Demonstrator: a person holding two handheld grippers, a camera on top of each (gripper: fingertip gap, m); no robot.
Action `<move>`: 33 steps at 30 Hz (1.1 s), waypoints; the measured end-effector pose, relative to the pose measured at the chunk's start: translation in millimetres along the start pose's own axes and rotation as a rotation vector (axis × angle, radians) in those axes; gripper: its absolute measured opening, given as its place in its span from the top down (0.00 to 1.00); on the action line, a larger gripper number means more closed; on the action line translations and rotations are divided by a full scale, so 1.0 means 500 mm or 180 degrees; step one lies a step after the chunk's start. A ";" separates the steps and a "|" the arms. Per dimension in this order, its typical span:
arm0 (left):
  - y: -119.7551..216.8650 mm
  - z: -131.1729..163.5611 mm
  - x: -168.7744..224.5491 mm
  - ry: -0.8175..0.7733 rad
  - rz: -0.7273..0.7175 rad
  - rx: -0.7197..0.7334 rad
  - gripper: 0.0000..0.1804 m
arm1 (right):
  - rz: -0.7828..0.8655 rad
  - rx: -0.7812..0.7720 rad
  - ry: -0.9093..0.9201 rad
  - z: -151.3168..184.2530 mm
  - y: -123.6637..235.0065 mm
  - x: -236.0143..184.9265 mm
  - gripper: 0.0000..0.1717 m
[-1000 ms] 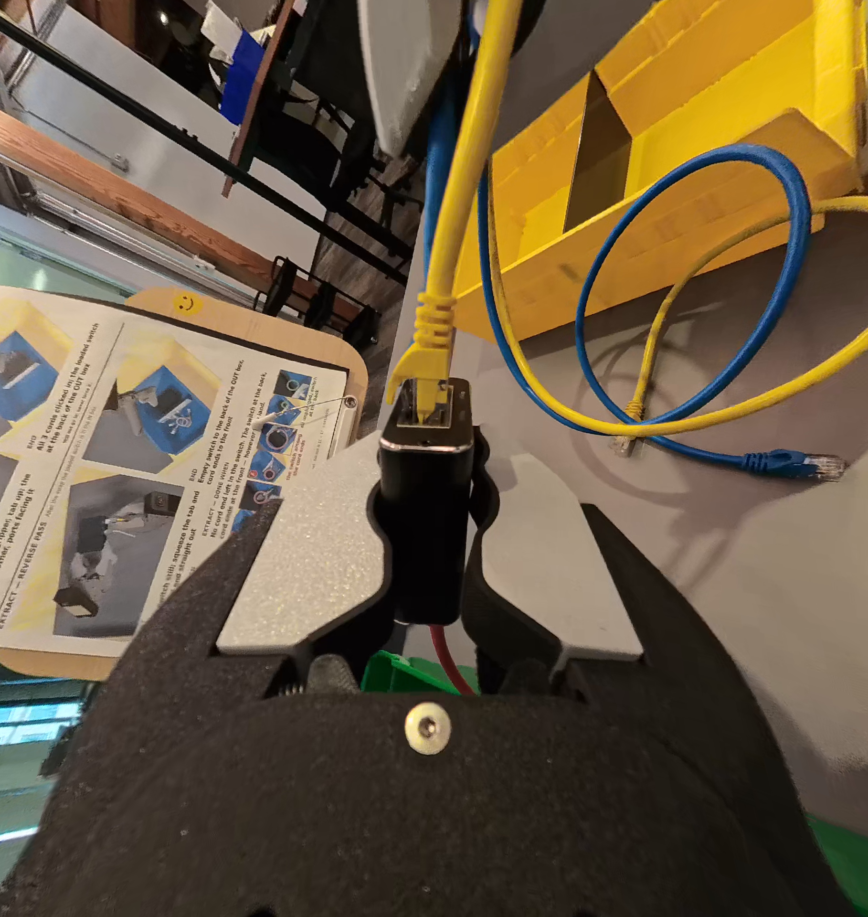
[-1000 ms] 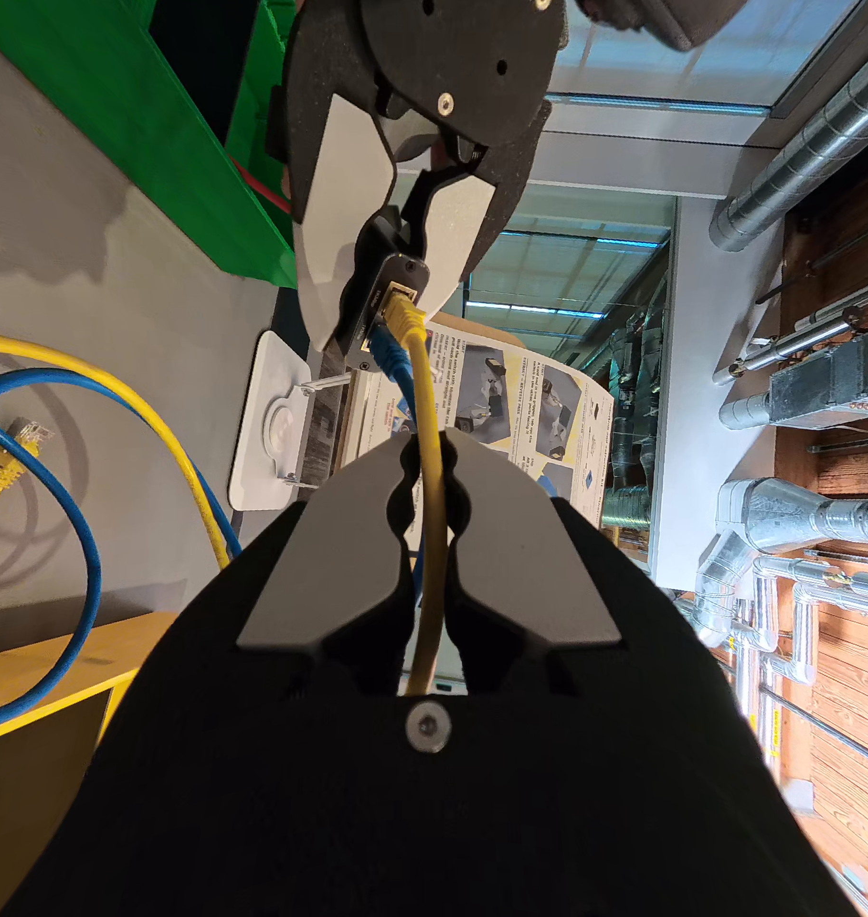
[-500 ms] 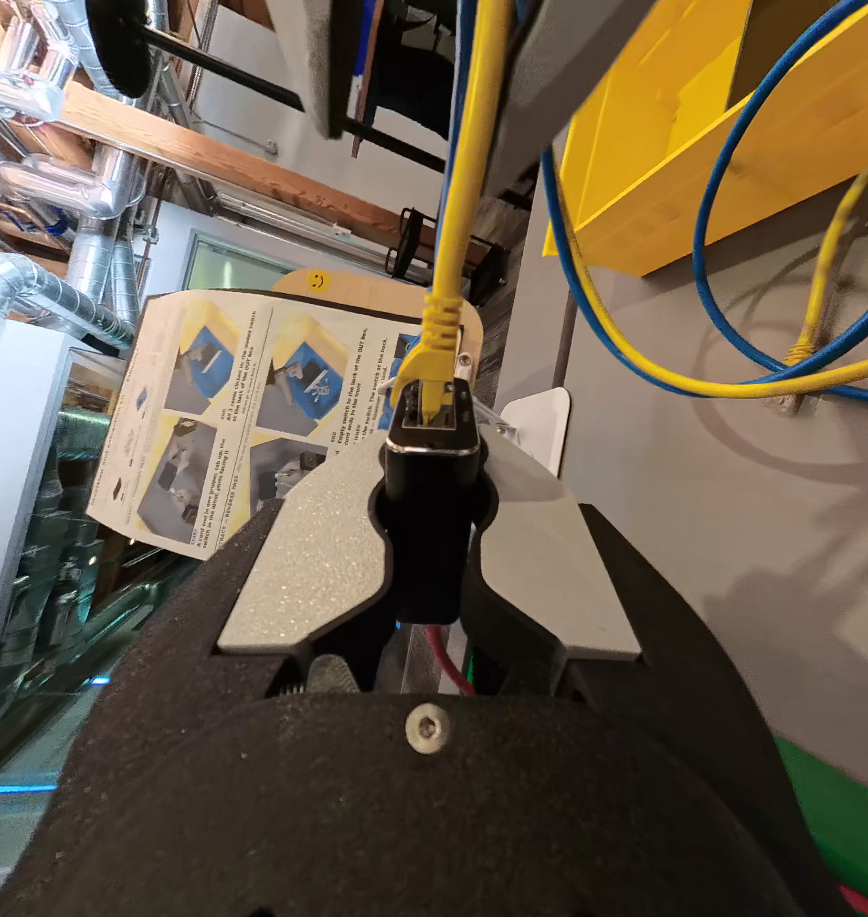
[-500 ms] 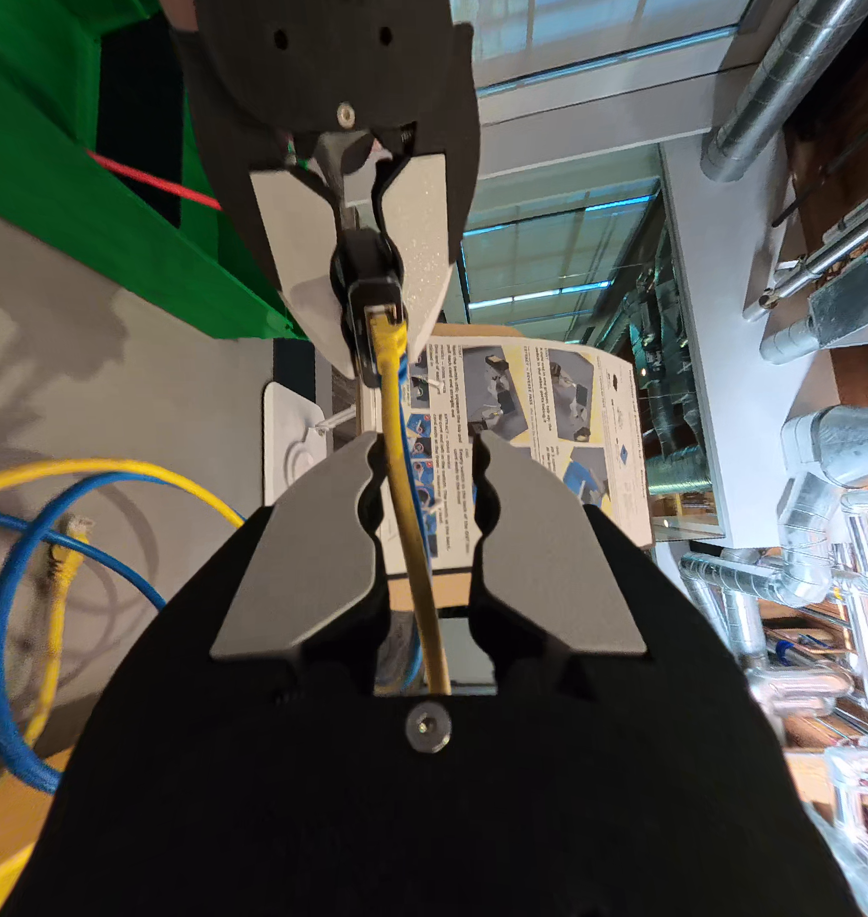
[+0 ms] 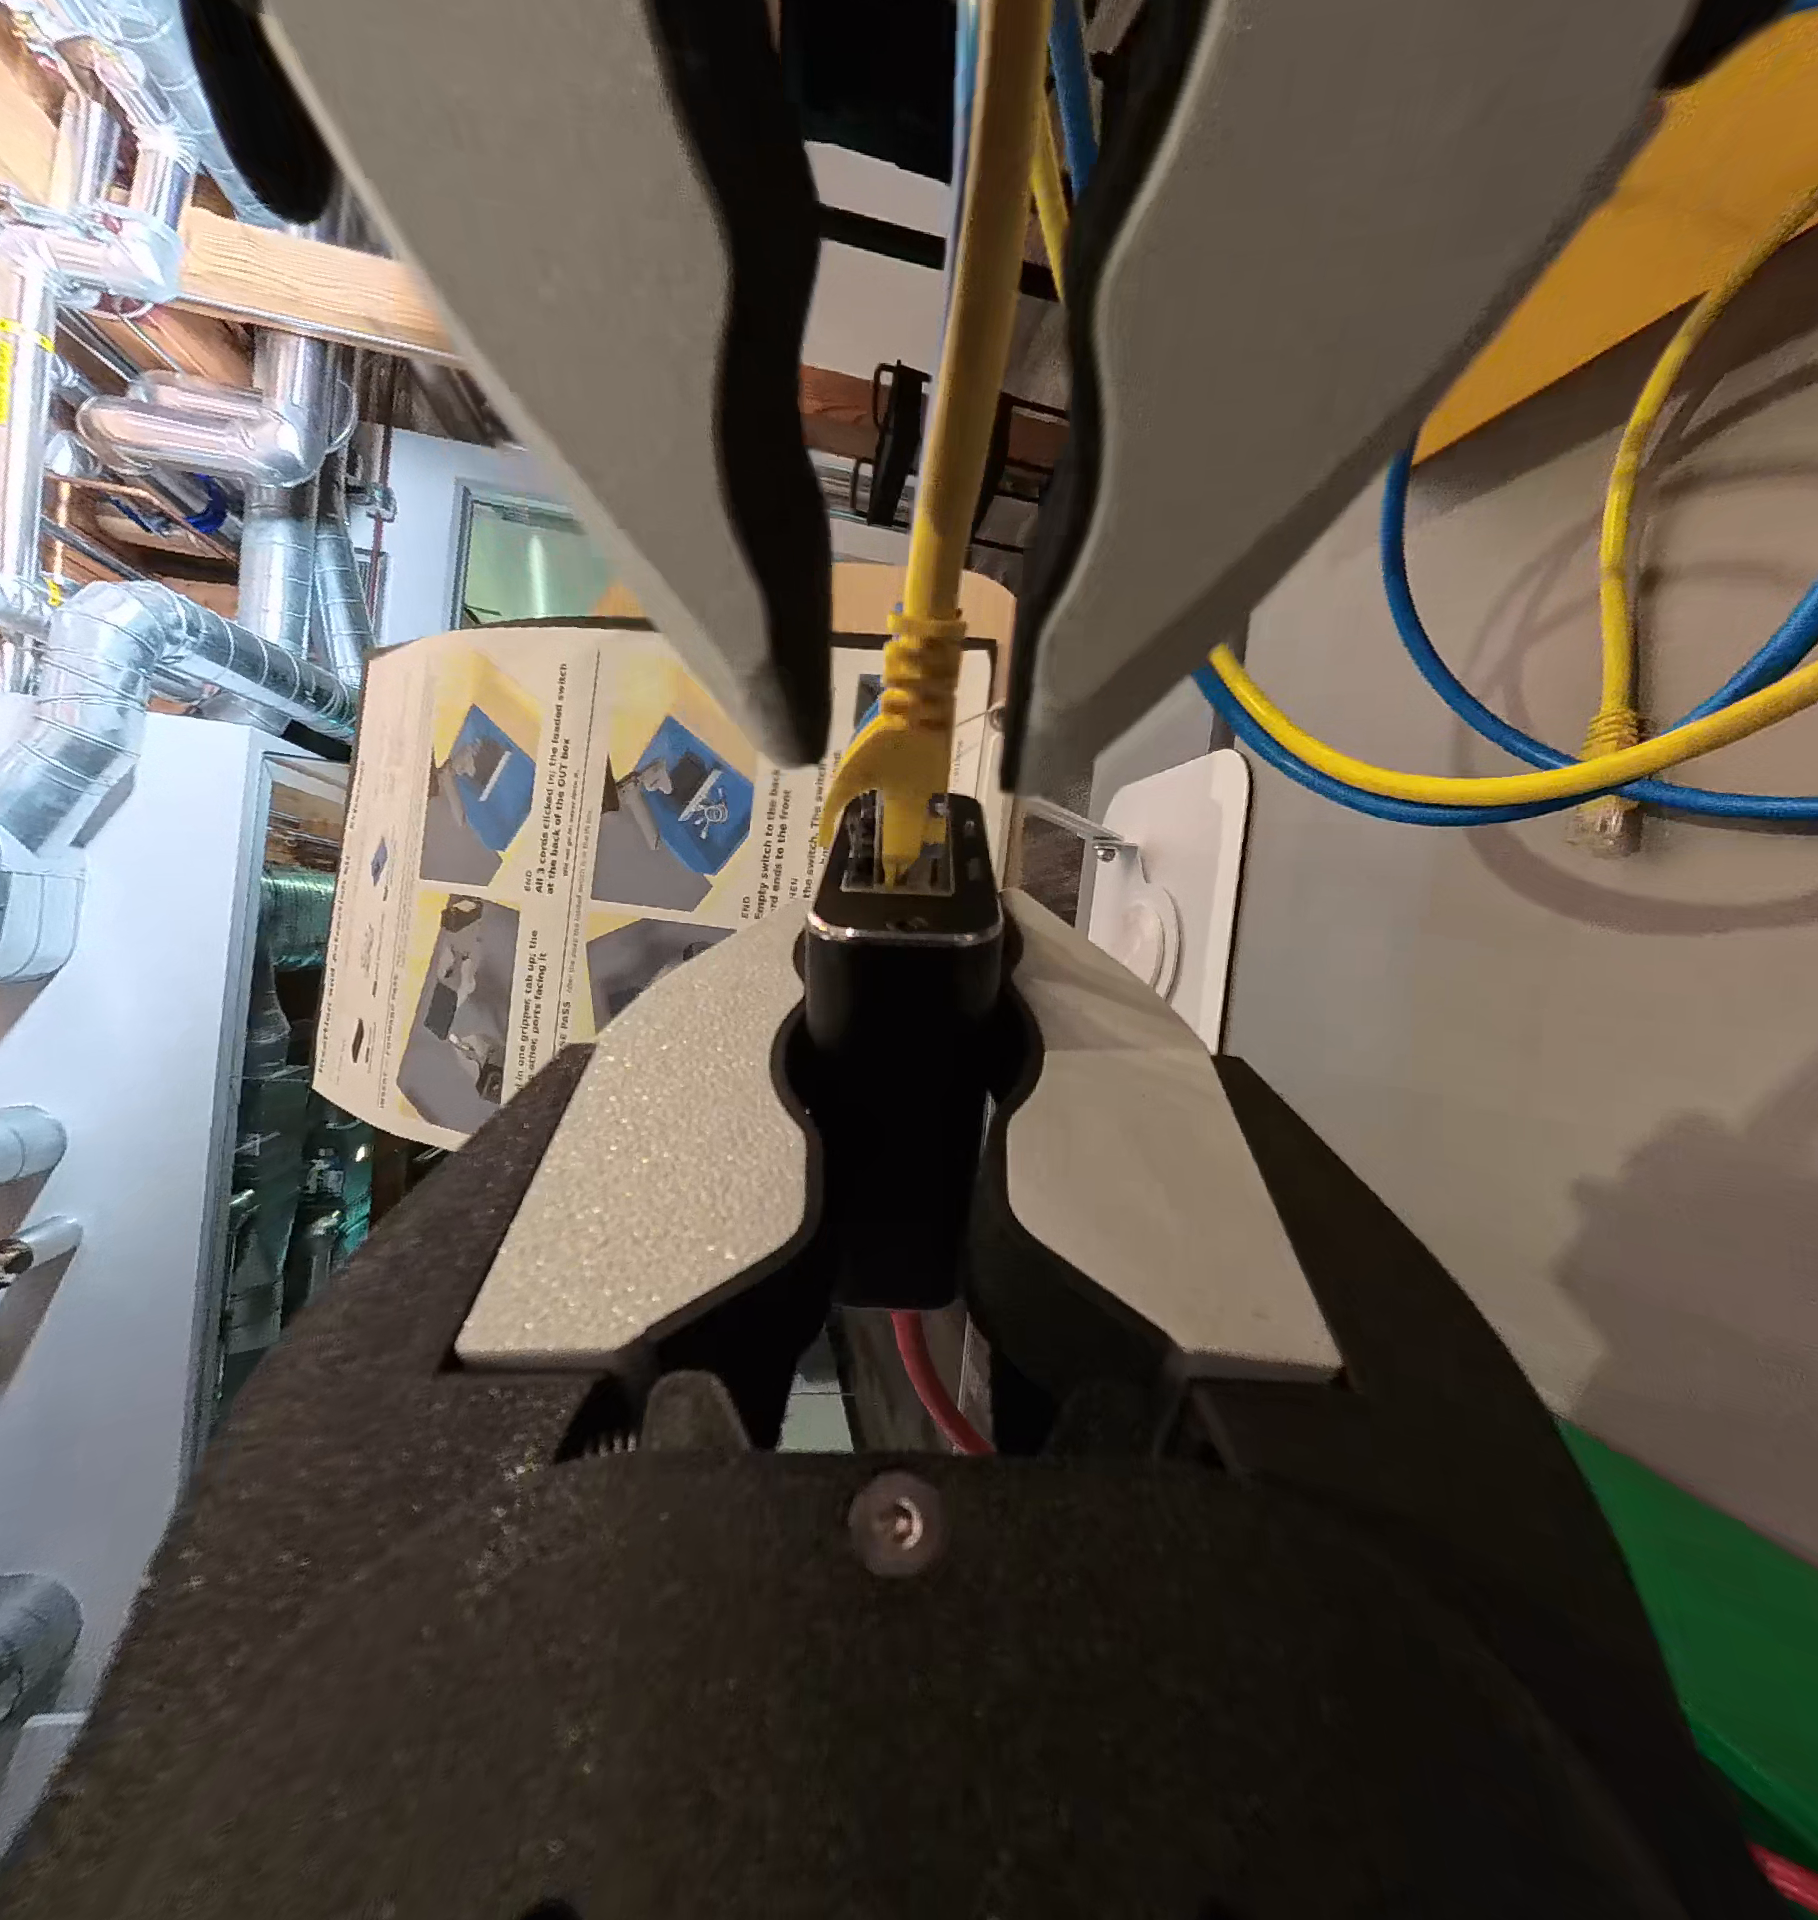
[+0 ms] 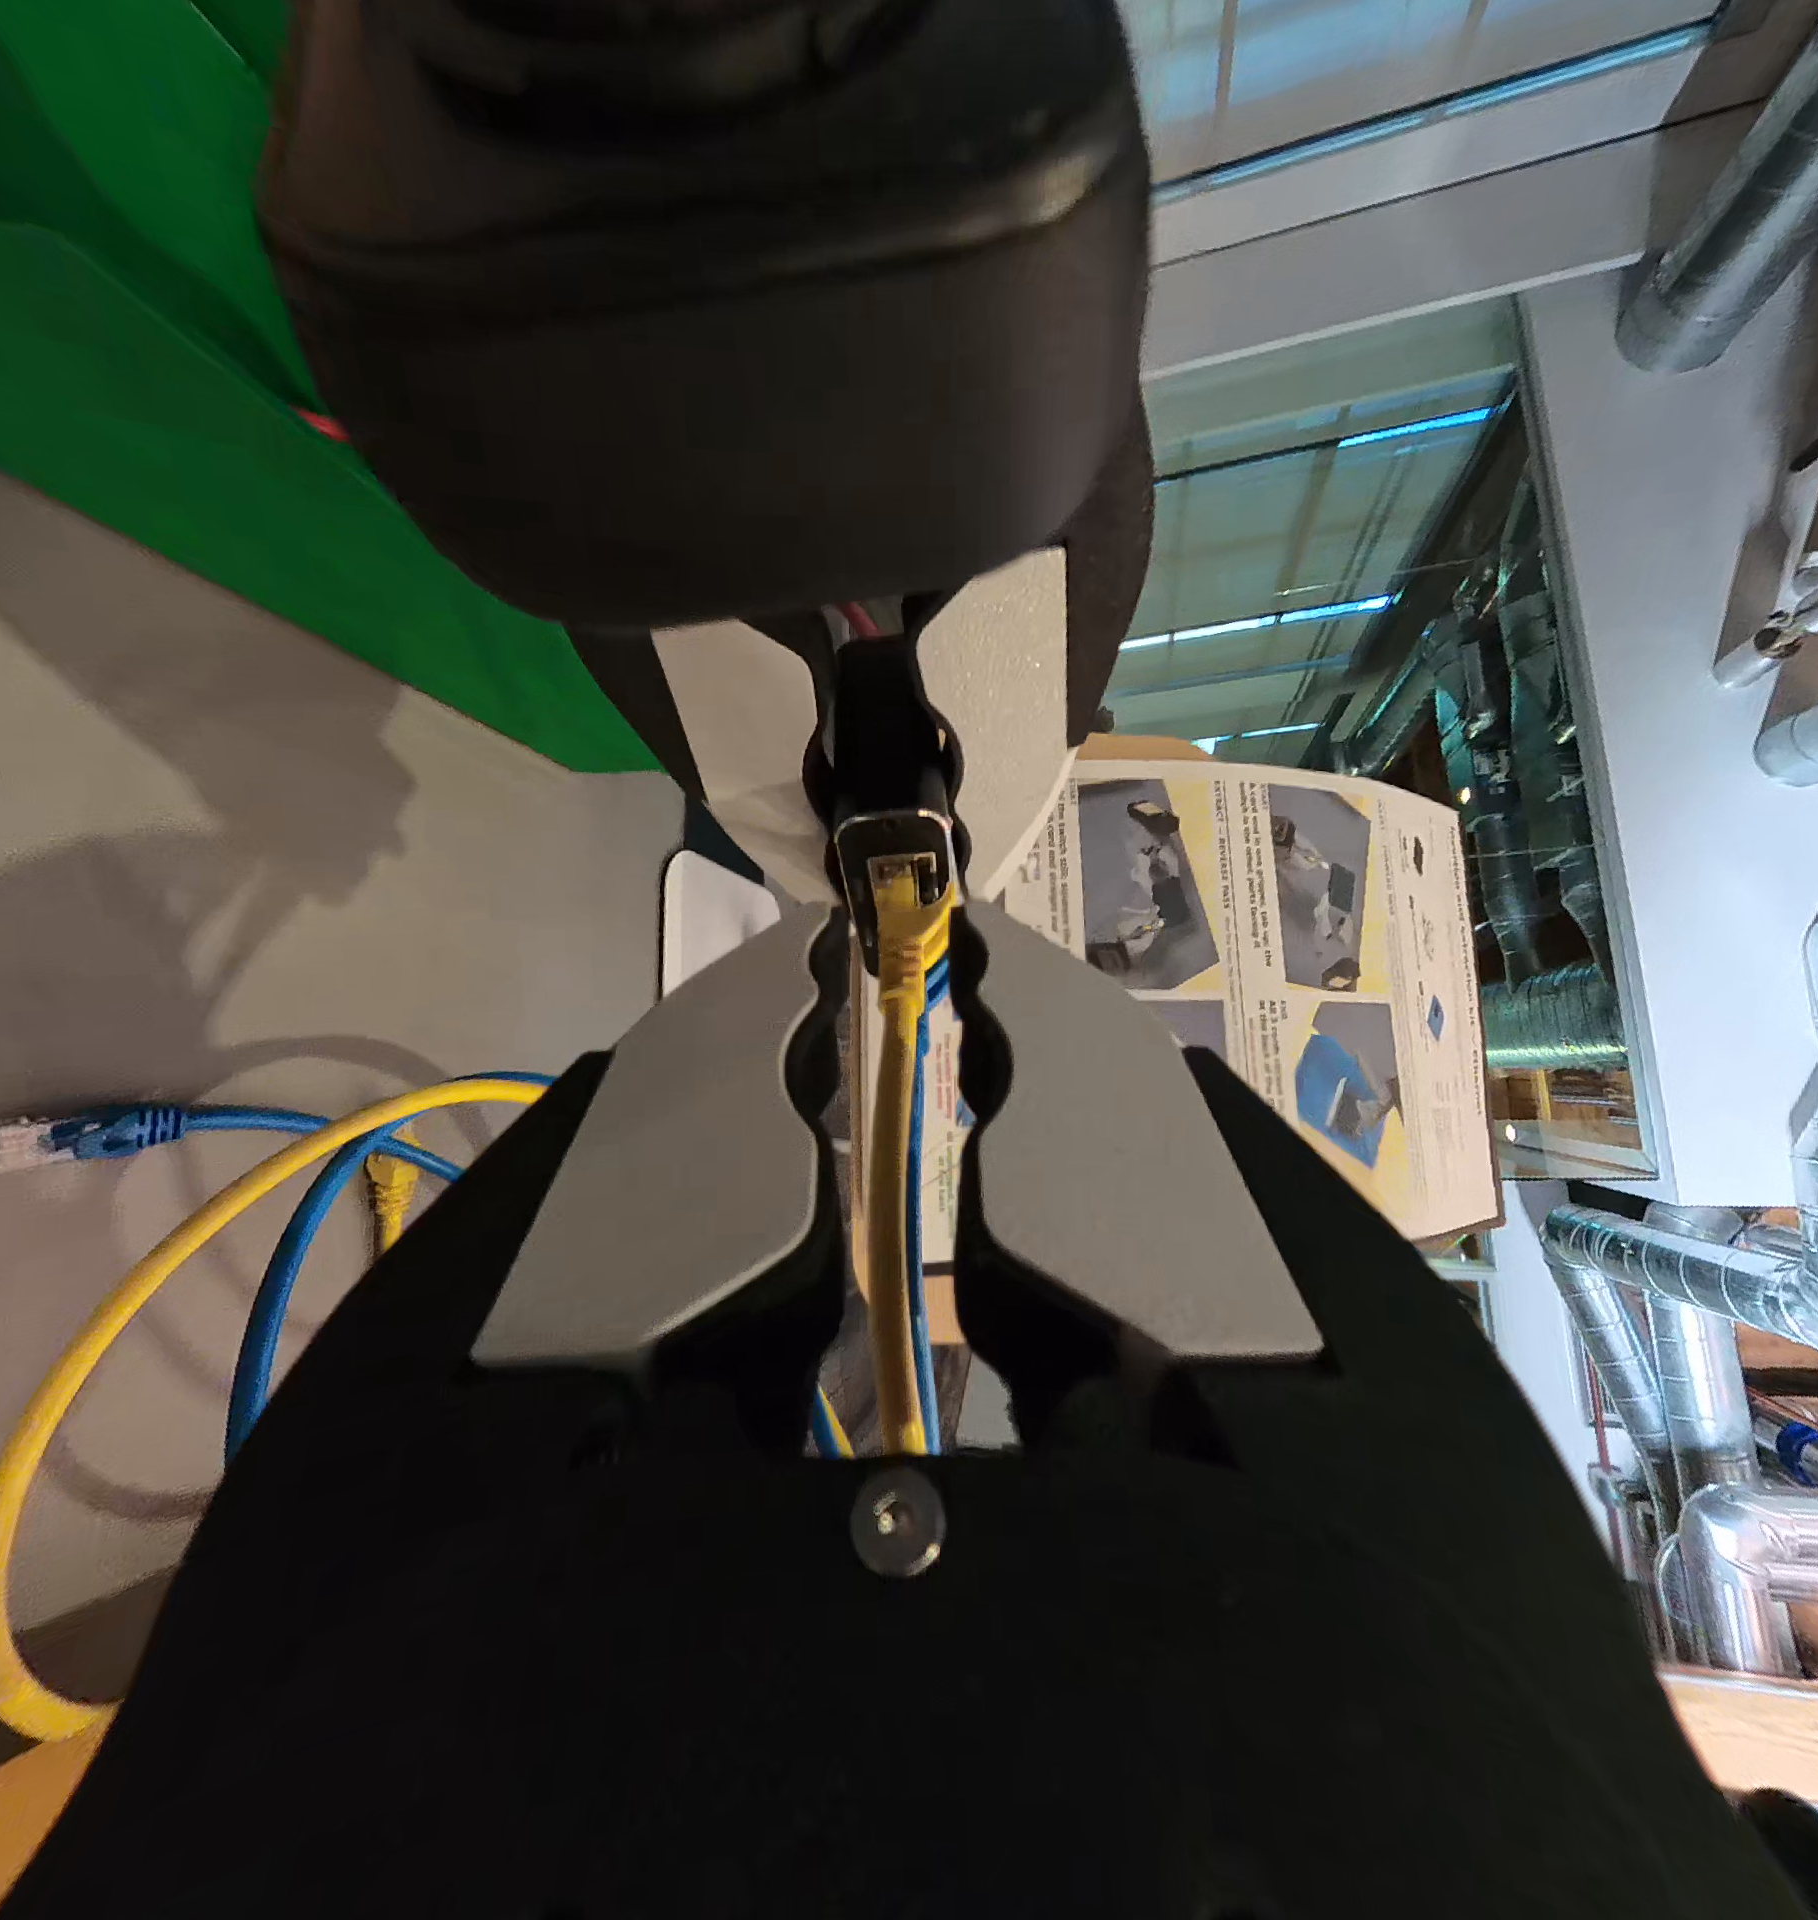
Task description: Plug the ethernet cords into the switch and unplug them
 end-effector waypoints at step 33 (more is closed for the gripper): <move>0.014 -0.027 0.009 -0.0133 0.0012 0.0209 0.85 | 0.0114 0.0222 0.0121 0.022 -0.002 -0.006 0.90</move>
Point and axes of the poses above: each gripper's, where its closed fingertips meet, y back along the fingers, z out of its underside, x = y × z across the jaws, the point moved 8 cm from there along y, back along the fingers, and after that the axes turned 12 degrees about -x, right-handed, at the moved point
